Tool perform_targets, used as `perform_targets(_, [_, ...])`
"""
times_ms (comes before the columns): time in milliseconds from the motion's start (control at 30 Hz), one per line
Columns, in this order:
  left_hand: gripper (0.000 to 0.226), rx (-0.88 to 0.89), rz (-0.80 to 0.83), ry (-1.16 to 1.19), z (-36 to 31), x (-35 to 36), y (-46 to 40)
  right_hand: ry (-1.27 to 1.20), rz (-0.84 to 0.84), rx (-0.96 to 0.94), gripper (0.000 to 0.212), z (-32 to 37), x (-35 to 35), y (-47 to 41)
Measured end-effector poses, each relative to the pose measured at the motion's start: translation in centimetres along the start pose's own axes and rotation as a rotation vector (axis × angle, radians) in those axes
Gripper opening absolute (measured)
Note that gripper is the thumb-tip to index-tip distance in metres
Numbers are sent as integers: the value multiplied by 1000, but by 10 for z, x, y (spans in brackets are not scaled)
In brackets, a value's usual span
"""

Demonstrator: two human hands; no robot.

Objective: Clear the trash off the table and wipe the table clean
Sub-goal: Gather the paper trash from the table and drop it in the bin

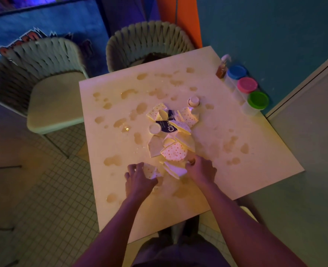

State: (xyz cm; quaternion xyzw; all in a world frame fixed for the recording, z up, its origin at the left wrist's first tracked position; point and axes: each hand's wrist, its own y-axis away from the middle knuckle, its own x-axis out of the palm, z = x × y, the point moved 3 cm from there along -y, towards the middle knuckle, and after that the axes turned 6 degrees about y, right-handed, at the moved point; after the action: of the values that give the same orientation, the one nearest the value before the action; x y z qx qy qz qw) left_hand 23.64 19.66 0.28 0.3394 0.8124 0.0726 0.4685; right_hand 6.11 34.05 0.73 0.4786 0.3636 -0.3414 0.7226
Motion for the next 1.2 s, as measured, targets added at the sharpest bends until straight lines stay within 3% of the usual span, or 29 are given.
perform_targets(167, [80, -46, -30, 339, -12, -17, 12, -68, 38, -35, 17, -9, -6, 13])
perform_targets(267, [71, -109, 33, 629, -25, -15, 23, -109, 40, -68, 14, -13, -7, 22])
perform_targets(367, [39, -163, 142, 767, -43, -5, 33, -156, 58, -100, 16, -16, -9, 30])
perform_targets(433, [31, -182, 223, 791, -54, 4, 38, -219, 89, -103, 16, -18, -12, 34])
perform_targets(500, [43, -222, 268, 800, -59, 12, 41, -266, 108, -122, 15, -17, -13, 37])
perform_targets(667, [49, -319, 196, 929, -61, 30, 44, -350, 158, -208, 16, -20, -16, 40])
perform_targets(900, [54, -294, 143, 940, -58, 31, 35, -404, 287, -264, 31, -11, -8, 36])
perform_targets(1000, [50, -269, 155, 927, -54, 26, 23, -438, 346, -240, 25, -2, -4, 25])
perform_targets(1100, [55, -252, 193, 912, -46, 17, 12, -477, 303, -168, 19, 3, -9, 8])
perform_targets(1200, [59, -265, 199, 915, -36, 7, 1, -412, 148, -119, 31, 6, -17, -20])
